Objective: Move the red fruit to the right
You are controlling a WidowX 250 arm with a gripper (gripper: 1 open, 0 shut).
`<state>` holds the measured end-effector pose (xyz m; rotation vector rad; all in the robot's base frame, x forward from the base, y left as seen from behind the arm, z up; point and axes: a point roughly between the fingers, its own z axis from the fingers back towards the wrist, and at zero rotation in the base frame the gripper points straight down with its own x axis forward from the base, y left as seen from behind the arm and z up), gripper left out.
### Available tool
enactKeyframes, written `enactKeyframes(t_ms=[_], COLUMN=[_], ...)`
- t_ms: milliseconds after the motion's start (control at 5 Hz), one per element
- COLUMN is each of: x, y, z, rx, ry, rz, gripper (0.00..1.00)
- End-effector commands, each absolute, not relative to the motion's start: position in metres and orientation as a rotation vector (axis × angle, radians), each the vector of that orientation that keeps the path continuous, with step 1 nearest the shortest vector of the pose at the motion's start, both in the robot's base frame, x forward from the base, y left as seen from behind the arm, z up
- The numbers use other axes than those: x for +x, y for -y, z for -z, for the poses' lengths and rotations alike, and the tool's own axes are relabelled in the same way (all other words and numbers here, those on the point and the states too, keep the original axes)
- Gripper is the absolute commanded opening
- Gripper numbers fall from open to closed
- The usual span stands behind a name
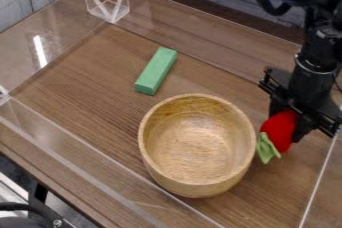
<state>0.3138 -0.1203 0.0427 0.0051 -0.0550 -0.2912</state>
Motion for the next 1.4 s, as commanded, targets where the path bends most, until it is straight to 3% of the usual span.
enactKeyframes(t_ms=[0, 600, 1200], x=[0.321, 0.347, 0.343], y=[0.122, 0.13, 0.126], z=[-0.066, -0.03, -0.022], rx=[-0.014, -0.033, -0.04], ry=[0.117, 0.081, 0.041], rz=[0.249, 0.29, 0.286], gripper=[0.0, 0.0, 0.0])
